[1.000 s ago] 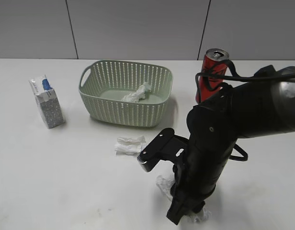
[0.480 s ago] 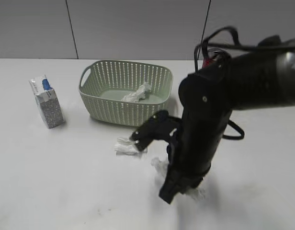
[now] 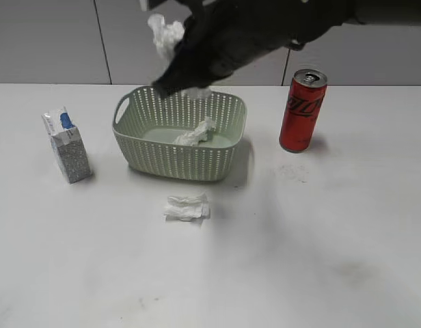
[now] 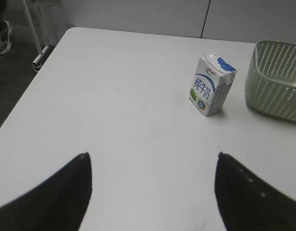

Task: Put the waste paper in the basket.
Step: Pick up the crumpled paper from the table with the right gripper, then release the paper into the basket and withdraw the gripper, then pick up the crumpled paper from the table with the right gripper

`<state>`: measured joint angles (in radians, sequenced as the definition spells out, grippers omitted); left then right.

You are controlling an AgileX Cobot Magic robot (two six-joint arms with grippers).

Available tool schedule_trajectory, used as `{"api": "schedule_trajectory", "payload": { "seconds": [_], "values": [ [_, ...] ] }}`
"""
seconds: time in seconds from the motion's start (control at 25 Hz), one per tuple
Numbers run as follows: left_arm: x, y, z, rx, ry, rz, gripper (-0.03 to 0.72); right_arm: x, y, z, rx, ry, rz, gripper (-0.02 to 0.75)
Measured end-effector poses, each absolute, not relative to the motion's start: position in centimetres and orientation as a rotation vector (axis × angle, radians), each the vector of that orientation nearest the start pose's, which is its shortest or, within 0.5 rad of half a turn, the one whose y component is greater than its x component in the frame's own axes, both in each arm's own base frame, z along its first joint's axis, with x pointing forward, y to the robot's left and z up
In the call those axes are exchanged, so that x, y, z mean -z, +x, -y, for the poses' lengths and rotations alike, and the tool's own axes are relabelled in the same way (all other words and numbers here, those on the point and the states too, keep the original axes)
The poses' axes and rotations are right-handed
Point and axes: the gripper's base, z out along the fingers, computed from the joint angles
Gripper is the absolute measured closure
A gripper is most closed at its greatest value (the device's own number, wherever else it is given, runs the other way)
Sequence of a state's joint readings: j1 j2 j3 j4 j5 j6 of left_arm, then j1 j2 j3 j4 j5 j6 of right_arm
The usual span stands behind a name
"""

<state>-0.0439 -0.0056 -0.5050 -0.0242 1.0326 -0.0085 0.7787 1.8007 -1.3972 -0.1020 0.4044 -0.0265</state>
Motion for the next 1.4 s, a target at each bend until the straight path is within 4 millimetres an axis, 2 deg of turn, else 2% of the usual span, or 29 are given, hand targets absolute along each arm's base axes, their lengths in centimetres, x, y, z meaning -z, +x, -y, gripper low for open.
{"api": "schedule_trajectory", "payload": {
  "seconds": [0.08, 0.16, 0.28, 0.36, 0.44, 0.52, 0.6, 0.64, 0.68, 0.84, 0.92, 1.16, 1.24, 1.4],
  "values": [
    [-28.1, -0.5, 0.2, 0.064, 0.034, -2.006, 0.097, -27.5, 31.3, -28.8, -0.338, -0.885, -2.016, 0.744],
    [-28.1, -0.5, 0.2, 0.063, 0.035, -2.006, 0.097, -26.7, 32.9, -28.6, -0.366, -0.810, -1.974, 0.744],
    [-28.1, -0.5, 0.2, 0.064, 0.034, -2.006, 0.097, -24.1, 34.8, -28.5, -0.370, -0.765, -1.976, 0.739],
    [-28.1, -0.5, 0.2, 0.062, 0.036, -2.006, 0.097, -22.0, 35.6, -28.6, -0.365, -0.755, -2.017, 0.690],
    [-28.1, -0.5, 0.2, 0.063, 0.035, -2.006, 0.097, -20.0, 35.9, -28.7, -0.370, -0.740, -2.069, 0.583],
    [-28.1, -0.5, 0.2, 0.063, 0.036, -2.006, 0.097, -18.8, 36.0, -28.8, -0.388, -0.706, -2.120, 0.412],
    [-28.1, -0.5, 0.2, 0.062, 0.036, -2.006, 0.097, -18.2, 36.0, -28.8, -0.401, -0.680, -2.153, 0.203],
    [-28.1, -0.5, 0.2, 0.063, 0.036, -2.006, 0.097, -18.0, 36.0, -28.8, -0.406, -0.672, -2.163, 0.152],
    [-28.1, -0.5, 0.2, 0.063, 0.035, -2.006, 0.097, -18.0, 36.0, -28.8, -0.407, -0.669, -2.169, 0.132],
    [-28.1, -0.5, 0.2, 0.064, 0.034, -2.006, 0.097, -18.2, 35.9, -28.7, -0.408, -0.666, -2.185, 0.108],
    [-28.1, -0.5, 0.2, 0.063, 0.035, -2.006, 0.097, -18.9, 35.7, -28.6, -0.407, -0.667, -2.190, 0.107],
    [-28.1, -0.5, 0.2, 0.062, 0.036, -2.006, 0.097, -23.9, 33.5, -27.4, -0.391, -0.714, -2.252, 0.145],
    [-28.1, -0.5, 0.2, 0.063, 0.035, -2.006, 0.097, -25.2, 32.3, -26.8, -0.400, -0.716, -2.335, 0.149],
    [-28.1, -0.5, 0.2, 0.064, 0.034, -2.006, 0.097, -25.3, 30.0, -26.4, -0.505, -0.682, -2.576, 0.155]
  ]
}}
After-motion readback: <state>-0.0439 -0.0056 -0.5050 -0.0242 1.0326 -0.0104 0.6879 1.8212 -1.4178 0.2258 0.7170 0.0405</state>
